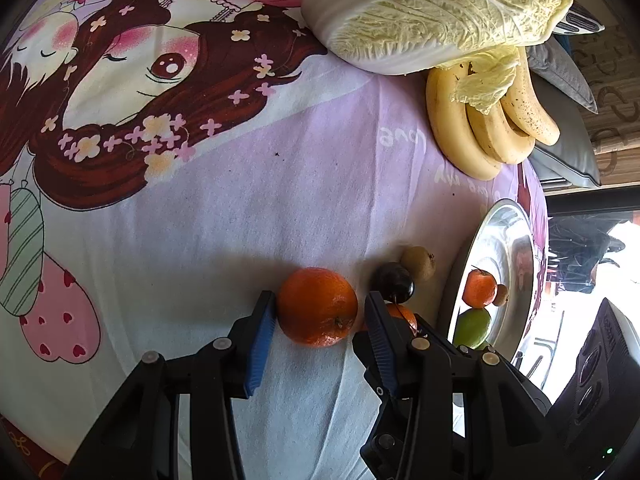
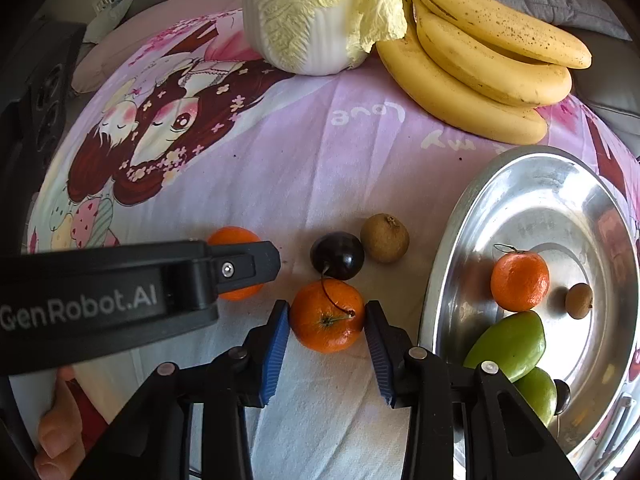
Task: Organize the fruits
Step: 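Hold the large tangerine in the left tool while the right tool holds the small tangerine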
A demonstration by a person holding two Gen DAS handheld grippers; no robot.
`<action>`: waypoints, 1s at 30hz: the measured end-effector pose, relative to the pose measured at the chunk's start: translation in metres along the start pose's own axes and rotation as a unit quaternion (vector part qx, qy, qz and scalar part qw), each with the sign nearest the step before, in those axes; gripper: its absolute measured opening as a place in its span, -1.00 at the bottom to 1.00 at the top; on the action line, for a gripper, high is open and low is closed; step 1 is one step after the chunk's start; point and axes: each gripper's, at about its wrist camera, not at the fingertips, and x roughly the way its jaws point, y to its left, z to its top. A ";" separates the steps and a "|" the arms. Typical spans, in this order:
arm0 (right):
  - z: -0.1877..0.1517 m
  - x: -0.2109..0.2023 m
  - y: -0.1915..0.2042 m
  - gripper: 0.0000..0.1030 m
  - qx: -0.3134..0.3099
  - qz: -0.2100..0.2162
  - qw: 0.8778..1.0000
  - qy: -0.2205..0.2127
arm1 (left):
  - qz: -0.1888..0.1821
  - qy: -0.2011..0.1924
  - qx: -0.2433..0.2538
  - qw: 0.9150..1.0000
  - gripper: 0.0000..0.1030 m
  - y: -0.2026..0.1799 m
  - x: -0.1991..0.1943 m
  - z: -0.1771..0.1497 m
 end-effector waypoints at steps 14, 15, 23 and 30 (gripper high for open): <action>-0.002 -0.019 -0.006 -0.22 0.007 0.003 1.000 -0.018 | -0.003 -0.024 0.001 1.000 -0.19 0.003 -0.010 0.002; -0.002 -0.021 -0.006 -0.22 0.007 0.004 1.000 -0.020 | -0.005 -0.025 0.000 1.000 -0.19 0.003 -0.011 0.002; -0.004 -0.039 -0.007 -0.22 0.012 0.009 0.999 -0.040 | -0.022 -0.044 -0.006 0.999 -0.19 0.015 -0.036 -0.001; -0.003 -0.054 -0.002 -0.22 0.007 0.011 0.998 -0.058 | -0.032 -0.059 -0.011 0.998 -0.19 0.020 -0.056 -0.002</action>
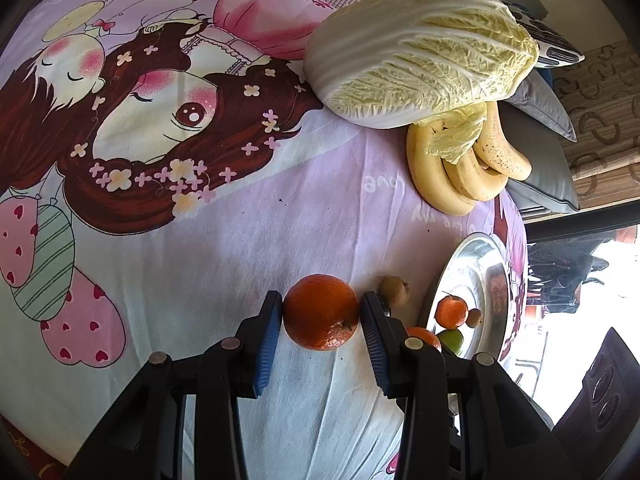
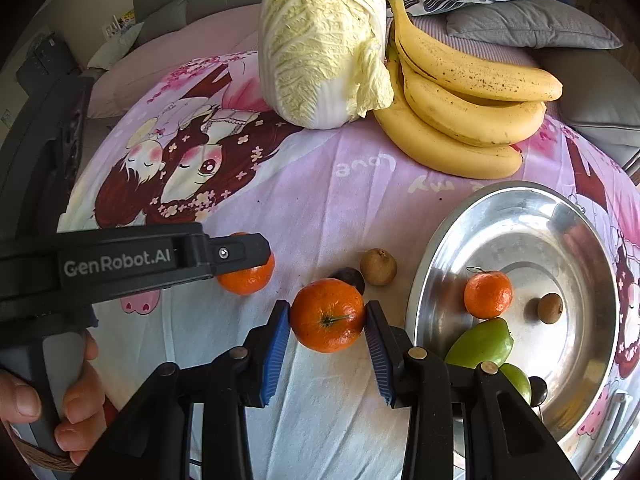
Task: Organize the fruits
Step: 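Hold the large tangerine in the left tool while the right tool holds the small tangerine, then carry both tangerines over the steel bowl and open both tools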
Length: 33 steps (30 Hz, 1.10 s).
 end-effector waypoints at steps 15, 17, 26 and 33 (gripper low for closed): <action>0.000 -0.006 0.001 -0.22 0.004 0.003 1.000 -0.007 | -0.002 -0.003 -0.003 1.000 -0.19 -0.001 -0.001 -0.001; 0.000 -0.007 -0.002 -0.22 0.008 0.003 1.000 -0.010 | -0.003 -0.003 -0.003 1.000 -0.19 -0.002 -0.001 -0.001; 0.002 -0.018 -0.034 -0.22 0.053 -0.003 0.998 -0.024 | -0.003 -0.001 0.009 1.000 -0.19 -0.010 0.001 -0.003; -0.003 -0.026 -0.081 -0.22 0.117 -0.021 0.992 -0.029 | -0.002 -0.001 0.030 1.000 -0.19 -0.028 0.002 -0.005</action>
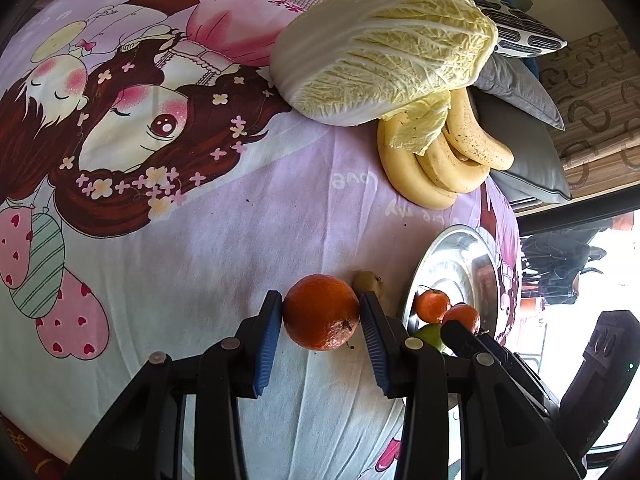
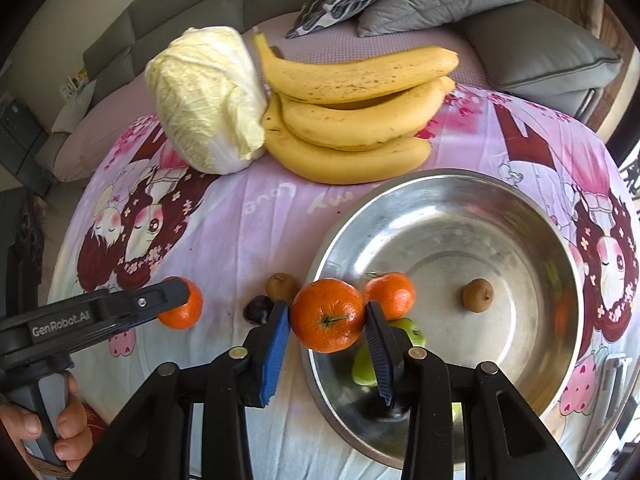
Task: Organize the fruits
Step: 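Carry both tangerines over the steel bowl and open both tools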
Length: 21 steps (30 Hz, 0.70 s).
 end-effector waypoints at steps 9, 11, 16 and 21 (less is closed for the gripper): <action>0.004 -0.011 -0.076 -0.22 0.101 -0.048 0.994 -0.011 | -0.004 0.014 0.069 0.998 -0.19 -0.062 0.013 -0.001; 0.003 -0.015 -0.095 -0.22 0.129 -0.055 0.990 -0.014 | -0.007 0.022 0.087 0.996 -0.19 -0.080 0.020 0.001; -0.001 -0.018 -0.134 -0.22 0.184 -0.070 0.980 -0.017 | -0.001 0.049 0.129 0.990 -0.19 -0.122 0.048 0.008; -0.002 -0.010 -0.148 -0.22 0.201 -0.079 0.976 -0.005 | 0.013 0.068 0.163 0.984 -0.19 -0.151 0.075 0.014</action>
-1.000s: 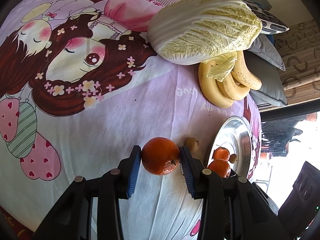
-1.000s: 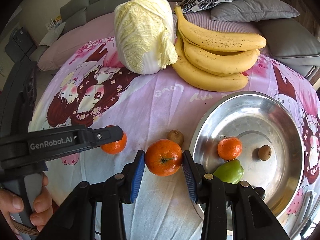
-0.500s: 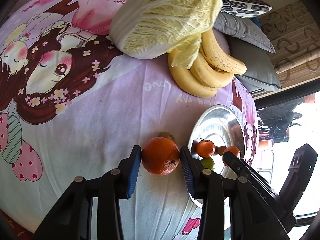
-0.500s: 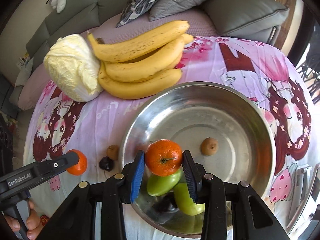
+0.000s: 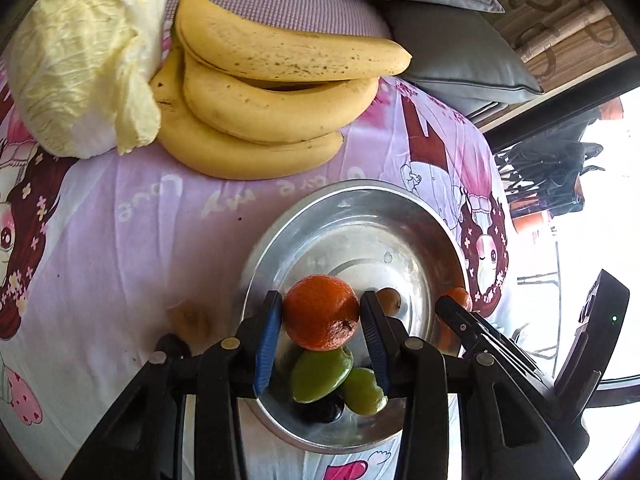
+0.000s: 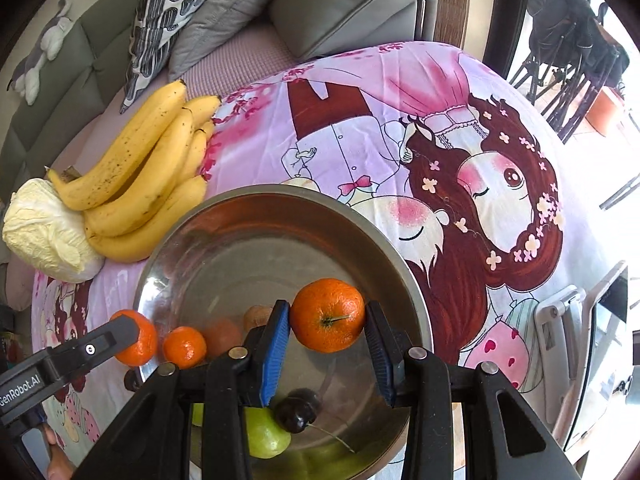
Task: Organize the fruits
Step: 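Carry both tangerines over the steel bowl and open both tools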
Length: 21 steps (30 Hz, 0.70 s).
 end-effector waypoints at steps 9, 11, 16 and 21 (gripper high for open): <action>0.000 0.015 -0.002 -0.21 0.001 -0.007 1.000 0.023 | 0.026 -0.001 0.038 0.999 -0.19 -0.018 0.023 0.010; 0.000 0.017 -0.002 -0.21 0.000 -0.009 1.000 0.026 | 0.036 0.001 0.037 0.999 -0.19 -0.018 0.026 0.012; 0.000 0.021 0.002 -0.21 -0.002 -0.015 1.000 0.027 | 0.037 0.002 0.039 0.999 -0.19 -0.020 0.024 0.011; 0.002 0.022 0.005 0.21 0.004 -0.014 1.000 0.026 | 0.039 0.009 0.035 0.999 -0.13 -0.021 0.020 0.008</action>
